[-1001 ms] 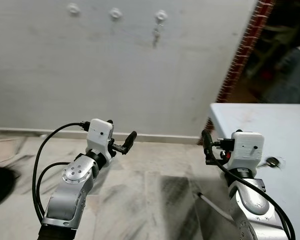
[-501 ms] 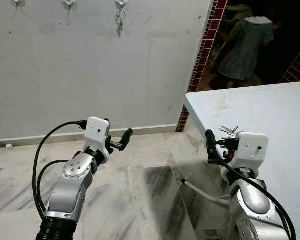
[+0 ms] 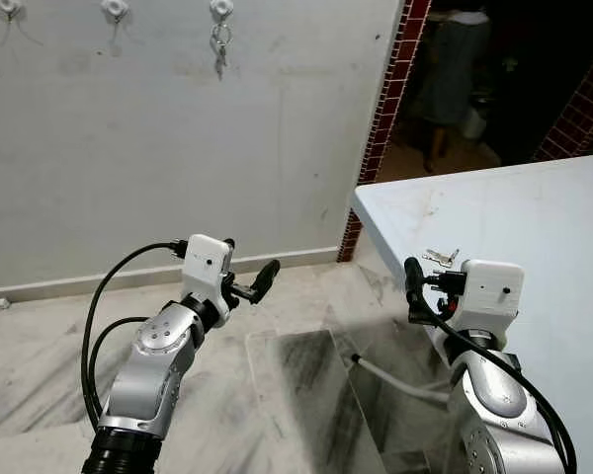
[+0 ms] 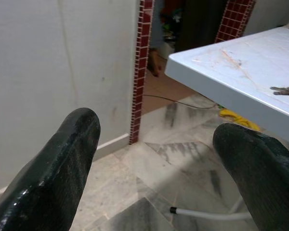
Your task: Hang keys on a hook
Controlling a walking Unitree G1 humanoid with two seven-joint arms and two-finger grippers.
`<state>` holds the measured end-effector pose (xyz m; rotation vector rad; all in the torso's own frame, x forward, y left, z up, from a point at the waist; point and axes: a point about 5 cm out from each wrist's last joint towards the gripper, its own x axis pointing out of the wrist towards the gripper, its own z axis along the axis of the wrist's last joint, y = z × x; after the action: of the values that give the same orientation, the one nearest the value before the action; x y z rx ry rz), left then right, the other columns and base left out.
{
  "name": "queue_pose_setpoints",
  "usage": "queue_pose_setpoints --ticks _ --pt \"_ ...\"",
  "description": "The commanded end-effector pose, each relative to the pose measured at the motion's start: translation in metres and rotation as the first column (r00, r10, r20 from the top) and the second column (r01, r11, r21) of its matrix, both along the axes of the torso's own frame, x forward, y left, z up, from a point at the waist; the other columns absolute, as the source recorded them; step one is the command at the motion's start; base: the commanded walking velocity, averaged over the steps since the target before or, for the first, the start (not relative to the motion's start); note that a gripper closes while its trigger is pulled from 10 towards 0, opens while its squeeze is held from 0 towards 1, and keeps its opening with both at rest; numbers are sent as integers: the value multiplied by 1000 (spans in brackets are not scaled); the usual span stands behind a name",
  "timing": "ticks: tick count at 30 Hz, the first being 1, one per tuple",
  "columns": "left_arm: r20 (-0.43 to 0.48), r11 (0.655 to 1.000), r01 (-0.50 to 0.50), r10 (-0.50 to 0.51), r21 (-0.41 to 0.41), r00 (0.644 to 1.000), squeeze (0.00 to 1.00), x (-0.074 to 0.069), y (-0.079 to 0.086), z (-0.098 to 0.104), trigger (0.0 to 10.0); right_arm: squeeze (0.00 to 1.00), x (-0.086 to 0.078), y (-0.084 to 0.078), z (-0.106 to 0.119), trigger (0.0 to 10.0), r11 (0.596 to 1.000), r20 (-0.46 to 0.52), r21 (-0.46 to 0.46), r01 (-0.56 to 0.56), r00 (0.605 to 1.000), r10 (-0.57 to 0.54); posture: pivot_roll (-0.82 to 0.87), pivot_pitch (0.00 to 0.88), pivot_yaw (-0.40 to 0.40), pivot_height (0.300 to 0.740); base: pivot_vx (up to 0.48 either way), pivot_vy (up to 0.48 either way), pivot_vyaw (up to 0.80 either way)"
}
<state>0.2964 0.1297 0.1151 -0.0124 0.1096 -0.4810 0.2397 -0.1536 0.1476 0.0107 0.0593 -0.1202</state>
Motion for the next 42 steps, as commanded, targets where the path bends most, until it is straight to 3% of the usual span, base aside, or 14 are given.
queue_pose_setpoints --ticks 1,10,42 --pt "12 1000 22 -22 -2 1000 0 -2 -4 2 10000 0 1 -3 -1 10000 1000 -6 -2 17 1000 -17 32 0 -59 740 0 0 -756" --pt "4 1000 17 -17 -5 1000 0 0 -3 2 10000 0 2 -3 0 10000 999 4 17 30 1000 -30 26 0 -52 740 0 0 -465" --pt "5 1000 16 -16 3 1000 0 2 -5 4 10000 0 1 -4 -4 10000 998 -15 27 49 999 -49 19 0 -51 740 0 0 -783"
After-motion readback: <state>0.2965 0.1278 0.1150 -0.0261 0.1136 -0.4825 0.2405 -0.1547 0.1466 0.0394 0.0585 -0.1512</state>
